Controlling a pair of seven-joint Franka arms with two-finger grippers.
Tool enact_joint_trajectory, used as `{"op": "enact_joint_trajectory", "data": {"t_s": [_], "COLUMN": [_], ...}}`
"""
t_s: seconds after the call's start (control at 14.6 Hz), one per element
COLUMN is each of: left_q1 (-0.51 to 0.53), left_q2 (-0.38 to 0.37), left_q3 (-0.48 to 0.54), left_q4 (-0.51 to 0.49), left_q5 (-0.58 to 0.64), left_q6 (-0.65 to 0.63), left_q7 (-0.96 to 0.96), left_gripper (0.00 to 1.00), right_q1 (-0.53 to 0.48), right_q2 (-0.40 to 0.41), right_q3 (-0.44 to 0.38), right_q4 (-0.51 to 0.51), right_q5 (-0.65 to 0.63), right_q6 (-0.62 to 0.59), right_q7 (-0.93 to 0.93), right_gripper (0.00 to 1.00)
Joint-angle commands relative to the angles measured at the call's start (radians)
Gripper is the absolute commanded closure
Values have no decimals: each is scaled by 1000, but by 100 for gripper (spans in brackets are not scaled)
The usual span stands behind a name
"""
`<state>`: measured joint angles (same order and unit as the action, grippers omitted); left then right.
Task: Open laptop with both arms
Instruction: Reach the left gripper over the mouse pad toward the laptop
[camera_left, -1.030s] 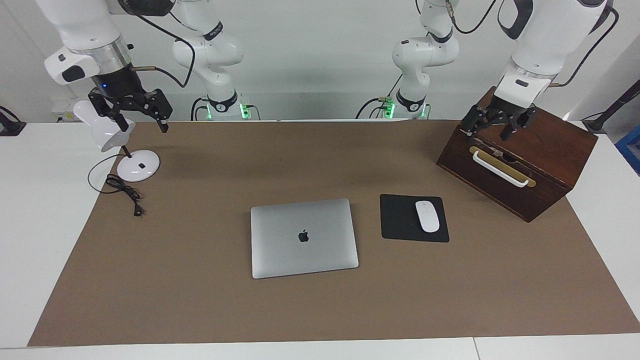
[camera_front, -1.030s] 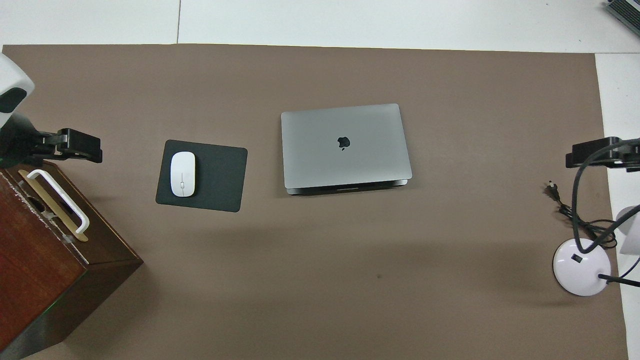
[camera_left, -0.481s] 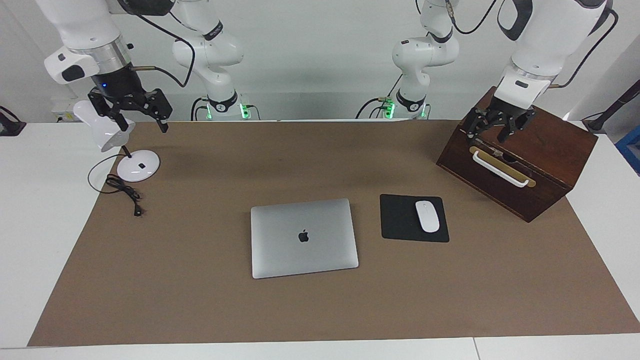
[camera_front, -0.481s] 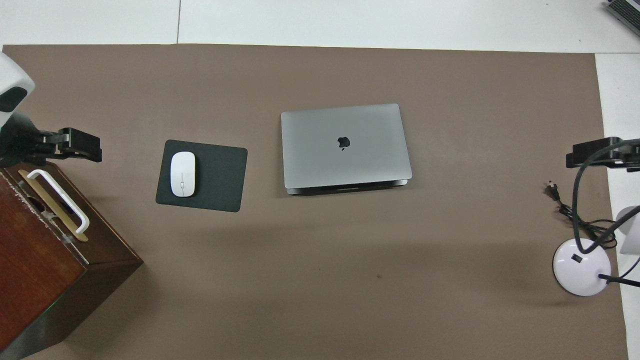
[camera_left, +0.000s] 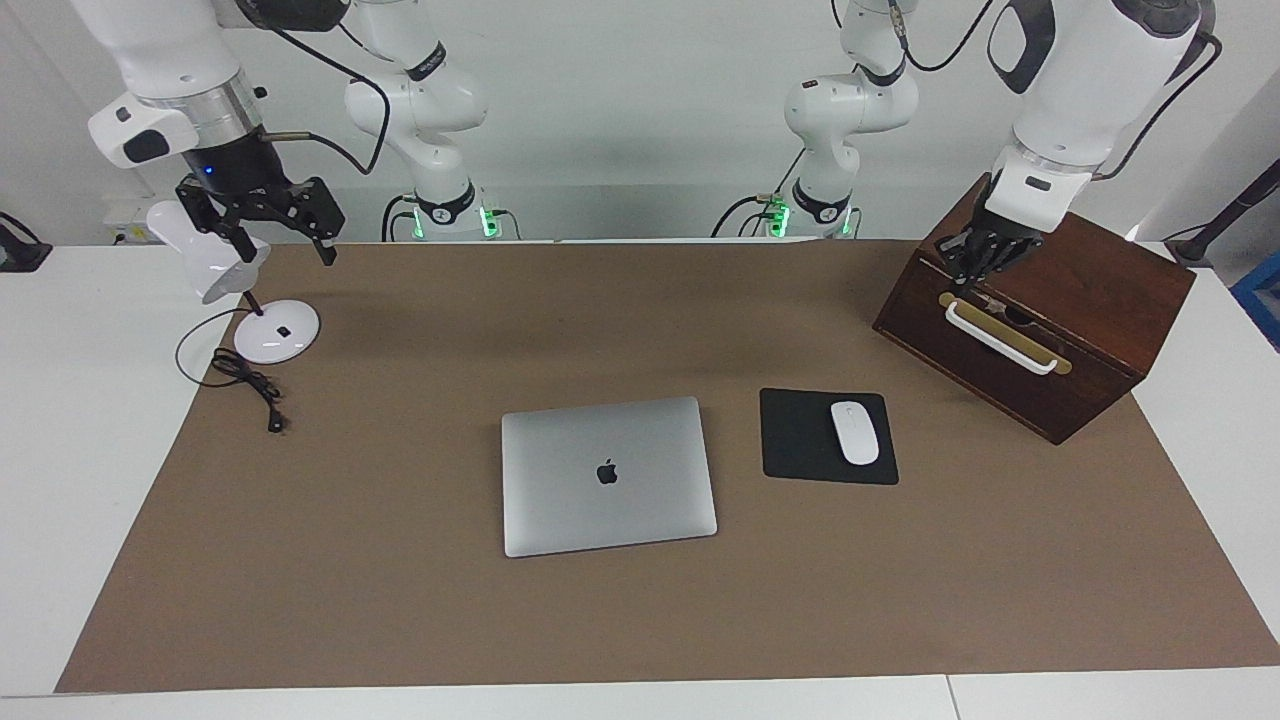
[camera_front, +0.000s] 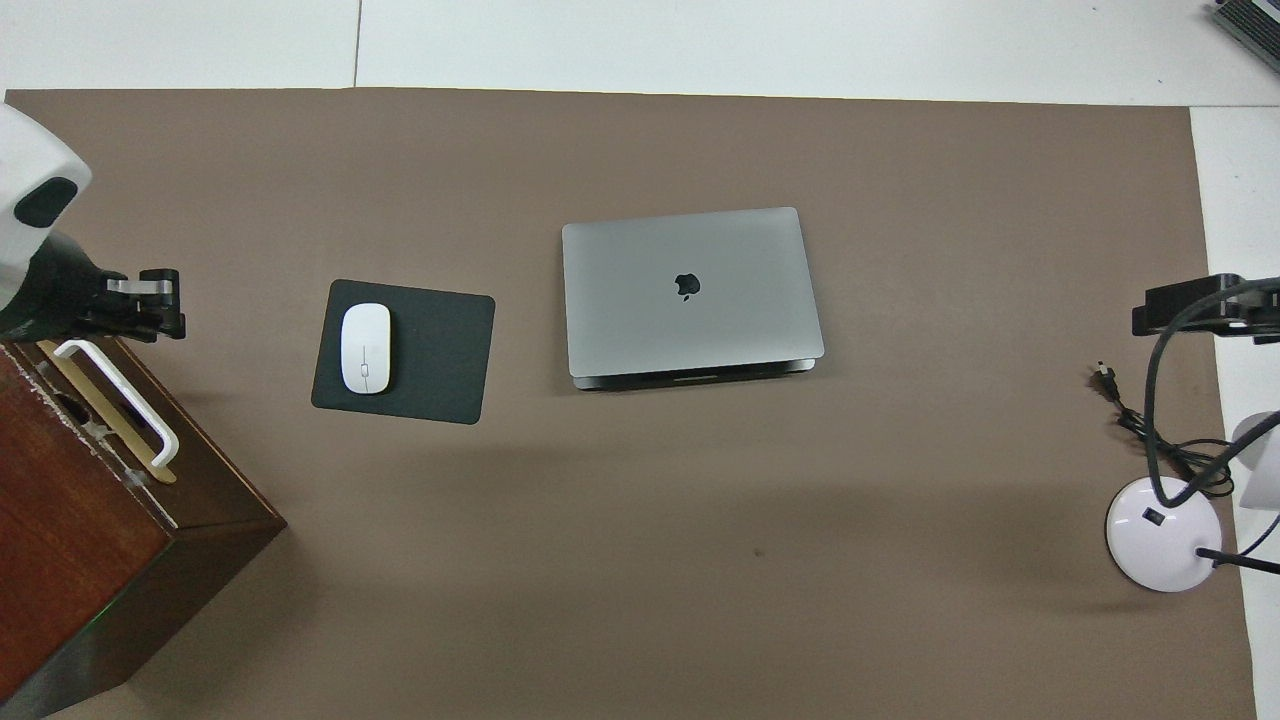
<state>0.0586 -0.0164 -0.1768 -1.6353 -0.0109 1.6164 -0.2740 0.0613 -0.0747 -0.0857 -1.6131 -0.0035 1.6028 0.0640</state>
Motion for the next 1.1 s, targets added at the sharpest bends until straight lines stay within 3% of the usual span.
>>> {"op": "enact_joint_trajectory", "data": {"t_s": [0.0,0.21,0.62,1.03], "left_q1": [-8,4,-5,-28], "left_q2": [-39,-108,-111,-83], "left_q3": [10,10,8,5], "left_q4": [-69,-219,-290,-376], "left_q5": [-26,-108,-243,-425], "left_q6": [48,141,210,348], "left_q7": [-62,-97,-192,-493], "left_gripper": [100,100,100,100], "right_q1": [-5,-5,-5,6], "right_q2": [-20,-20,-20,-22], "right_q3": [-2,-2,-2,3], "right_q4": [-14,-16,-16,-16], "right_q5": [19,19,19,17], "right_q6": [-6,-6,-14,-15], "right_q7": [-15,-16,-15,-19], "right_gripper": [0,0,0,0]}}
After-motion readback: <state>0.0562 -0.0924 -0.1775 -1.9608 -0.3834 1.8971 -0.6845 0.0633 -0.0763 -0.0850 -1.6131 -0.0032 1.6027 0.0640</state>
